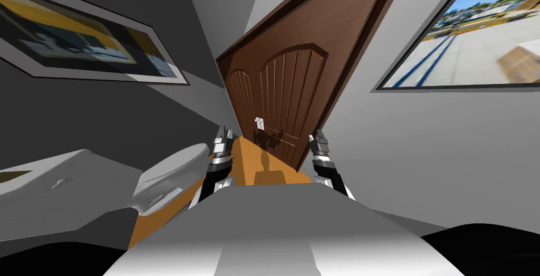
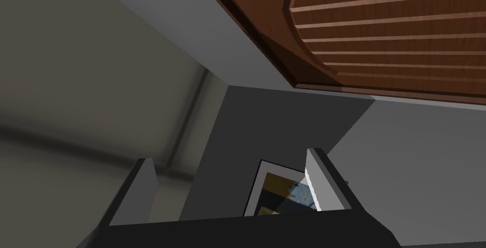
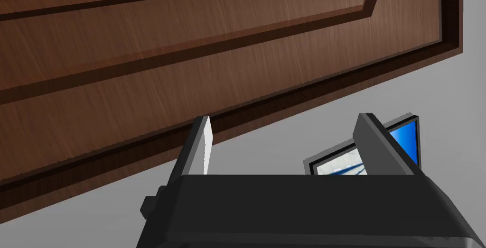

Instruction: Push the door open

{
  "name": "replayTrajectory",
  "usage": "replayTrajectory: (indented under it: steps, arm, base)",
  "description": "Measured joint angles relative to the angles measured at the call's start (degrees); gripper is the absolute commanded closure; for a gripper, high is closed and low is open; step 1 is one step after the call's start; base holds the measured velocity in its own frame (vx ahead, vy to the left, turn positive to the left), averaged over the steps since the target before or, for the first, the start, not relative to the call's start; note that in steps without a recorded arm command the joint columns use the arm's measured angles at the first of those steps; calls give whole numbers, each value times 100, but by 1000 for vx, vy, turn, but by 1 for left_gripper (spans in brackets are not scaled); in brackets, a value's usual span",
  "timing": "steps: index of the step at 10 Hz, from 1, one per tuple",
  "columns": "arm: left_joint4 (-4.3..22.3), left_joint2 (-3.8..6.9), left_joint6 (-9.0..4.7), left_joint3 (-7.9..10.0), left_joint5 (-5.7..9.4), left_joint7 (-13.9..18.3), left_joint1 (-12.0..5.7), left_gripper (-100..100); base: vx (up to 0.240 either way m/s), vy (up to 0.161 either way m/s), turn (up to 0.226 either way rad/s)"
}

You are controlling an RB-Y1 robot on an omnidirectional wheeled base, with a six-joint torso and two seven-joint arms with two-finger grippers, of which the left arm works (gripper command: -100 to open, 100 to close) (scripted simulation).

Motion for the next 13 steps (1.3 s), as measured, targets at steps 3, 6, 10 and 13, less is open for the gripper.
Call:
replayTrajectory:
  steps: [3,6,10,13]
  arm:
    - [45,42,53,-16,-29,-25,2,-100]
    - [97,76,103,-40,-63,-53,6,-100]
    - [164,143,236,-79,-126,-104,-6,-100]
    - [281,257,389,-117,-205,-165,-13,-100]
  base:
    - [-208,7,-35]
    - [-234,-2,-29]
    - [-234,7,-63]
    - [-216,1,-99]
